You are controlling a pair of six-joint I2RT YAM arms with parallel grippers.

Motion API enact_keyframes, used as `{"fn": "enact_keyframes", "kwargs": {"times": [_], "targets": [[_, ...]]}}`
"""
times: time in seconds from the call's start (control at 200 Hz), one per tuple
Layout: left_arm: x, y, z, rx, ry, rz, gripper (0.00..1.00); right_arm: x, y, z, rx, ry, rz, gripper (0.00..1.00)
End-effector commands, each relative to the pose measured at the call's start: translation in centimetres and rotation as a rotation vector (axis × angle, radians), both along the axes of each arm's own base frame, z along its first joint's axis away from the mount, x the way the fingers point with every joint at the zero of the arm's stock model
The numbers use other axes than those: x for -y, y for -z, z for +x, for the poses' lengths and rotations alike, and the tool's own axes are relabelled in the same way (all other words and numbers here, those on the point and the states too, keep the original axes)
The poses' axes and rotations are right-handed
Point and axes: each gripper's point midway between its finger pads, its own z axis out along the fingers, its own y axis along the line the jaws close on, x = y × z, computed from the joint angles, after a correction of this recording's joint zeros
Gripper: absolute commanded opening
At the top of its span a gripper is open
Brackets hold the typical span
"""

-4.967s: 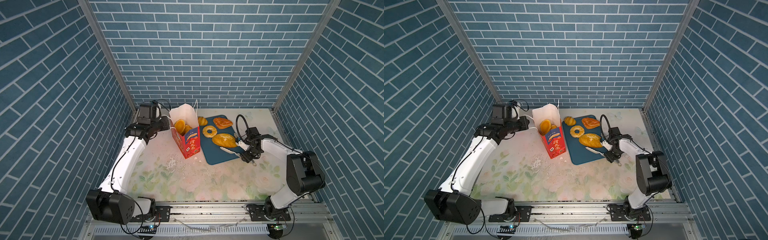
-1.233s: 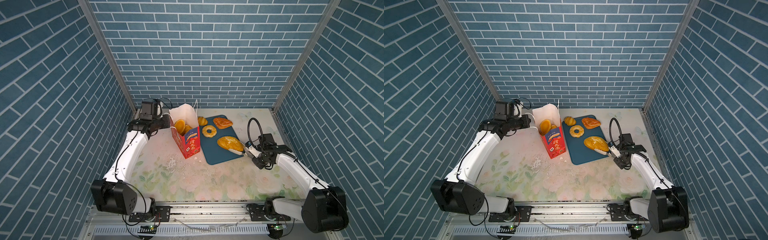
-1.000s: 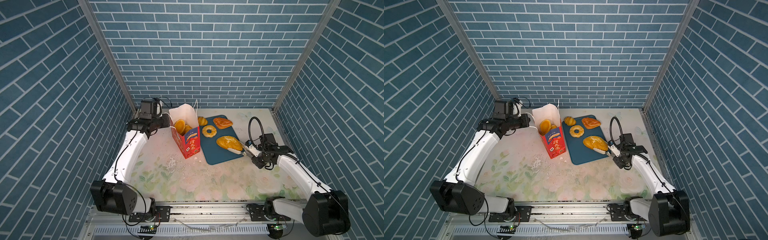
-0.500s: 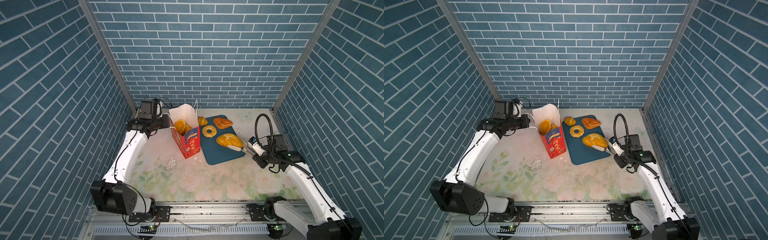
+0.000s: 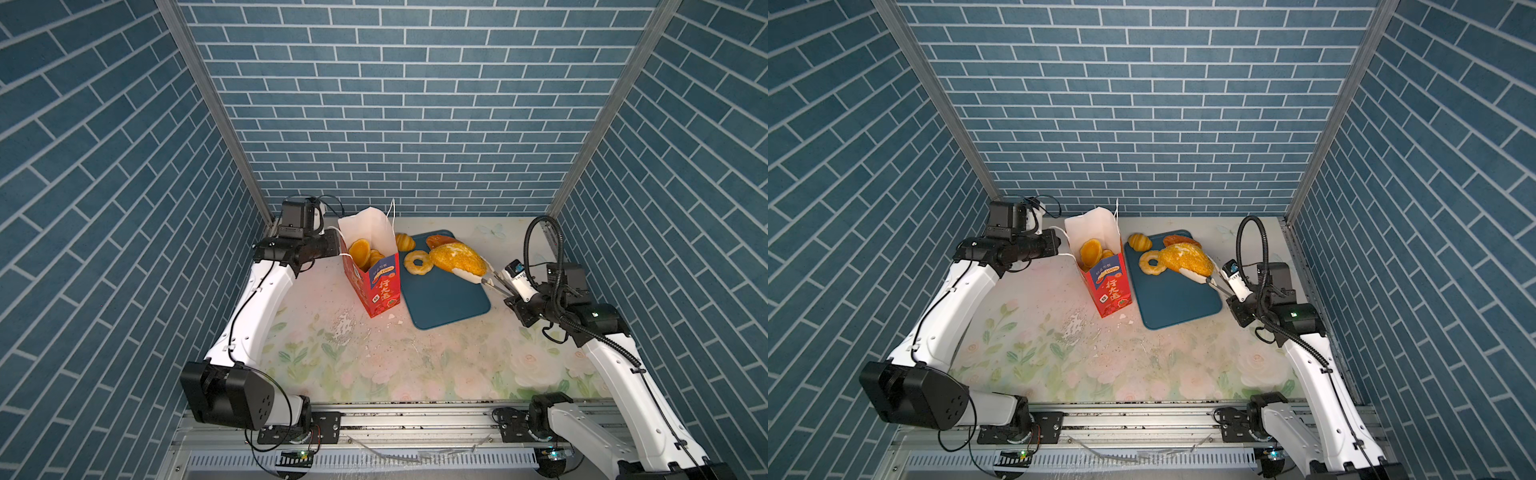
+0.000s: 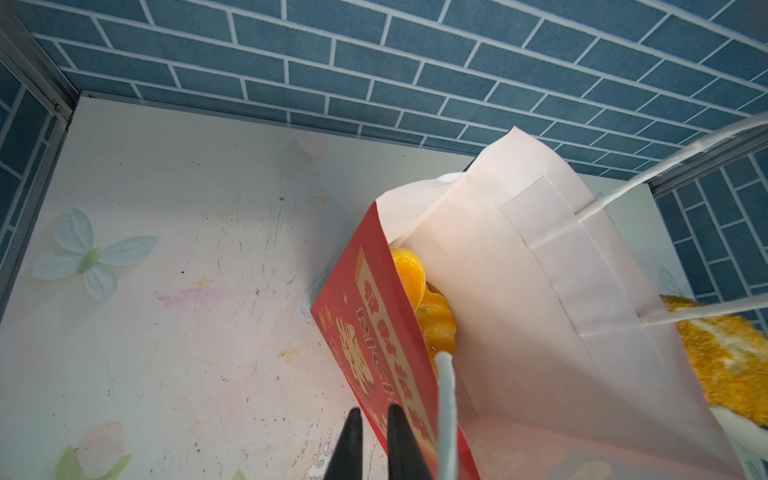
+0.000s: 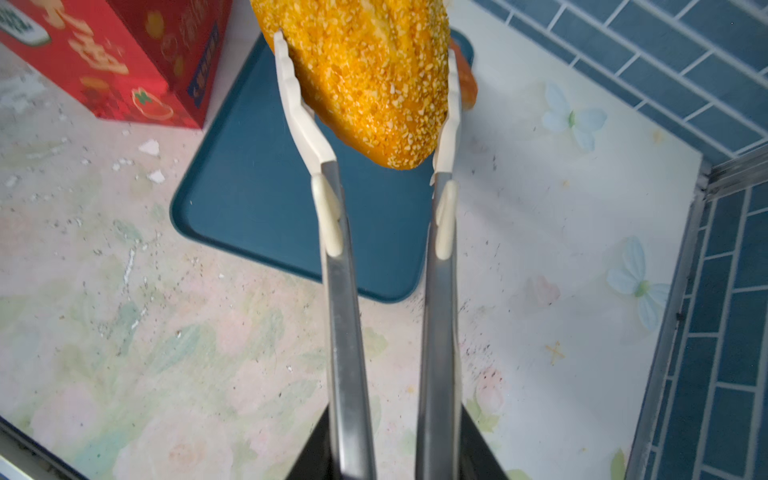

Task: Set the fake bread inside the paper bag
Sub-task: 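Squeeze the tongs on the sesame bun and lift it off the tray, then swing the held sesame bun over the open bag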

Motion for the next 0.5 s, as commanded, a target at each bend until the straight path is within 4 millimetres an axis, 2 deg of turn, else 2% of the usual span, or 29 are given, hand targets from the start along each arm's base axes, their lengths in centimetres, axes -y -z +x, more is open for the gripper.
{"fn": "enact_keyframes", "kwargs": {"times": [0.0,0.245,0.38,0.495], "targets": [[0.2,-1.3,-0.3,0.025,0.012,-0.020,0.15,-1.7,-8.0,1.1,0.220,-0.018,0.163,0.00],[0.6,-1.3,0.0,0.030,0.014,-0.045,0.17,-4.2,-15.2,1.3,0.359,-0.111,0.211,0.00],[0.5,-1.5,-0.2,0.034,0.012,-0.045,0.17,-7.9,-18.6,1.1,0.434,-0.244,0.196,0.00],[0.3,-1.8,-0.4,0.045,0.002,-0.042,0.16,-11.4,-19.8,1.2,0.436,-0.348,0.197,0.00]]}}
